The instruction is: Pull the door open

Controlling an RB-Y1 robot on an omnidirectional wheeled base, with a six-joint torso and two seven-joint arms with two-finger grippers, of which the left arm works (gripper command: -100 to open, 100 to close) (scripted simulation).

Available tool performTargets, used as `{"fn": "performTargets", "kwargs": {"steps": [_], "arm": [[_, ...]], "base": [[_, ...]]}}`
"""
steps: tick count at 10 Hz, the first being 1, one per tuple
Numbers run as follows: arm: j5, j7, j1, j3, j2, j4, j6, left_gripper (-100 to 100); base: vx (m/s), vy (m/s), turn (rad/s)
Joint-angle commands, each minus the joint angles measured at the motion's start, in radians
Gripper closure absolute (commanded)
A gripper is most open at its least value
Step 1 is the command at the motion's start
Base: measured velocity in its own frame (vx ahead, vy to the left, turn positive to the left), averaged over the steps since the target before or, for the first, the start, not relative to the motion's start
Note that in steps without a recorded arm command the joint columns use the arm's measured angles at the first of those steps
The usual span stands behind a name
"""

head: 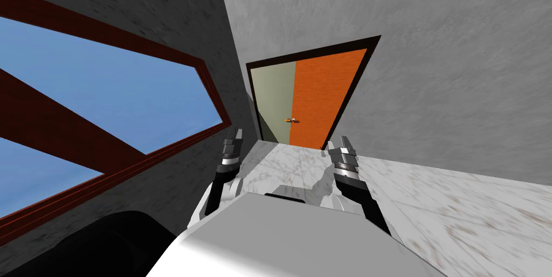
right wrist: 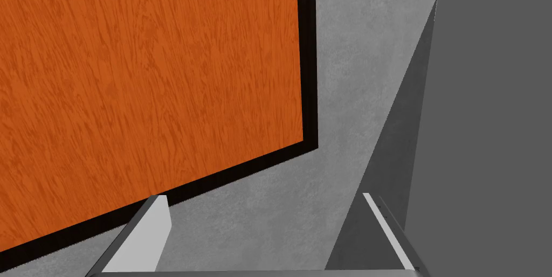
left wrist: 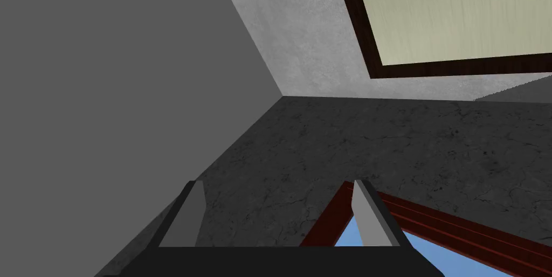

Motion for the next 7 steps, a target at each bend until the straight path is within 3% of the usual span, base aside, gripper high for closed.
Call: {"fn": "performTargets", "kwargs": {"steps": [1,7], "arm": [[0.005,0.008,-0.005,0.000,0.007,0.029,-0.007,-100],[0.025,0.043,-0.025,0.002,0.036,0.150,-0.037,-100]], "base": [[0.058,-0.040,-0.052],[0.151,-0.049,-0.052]]}}
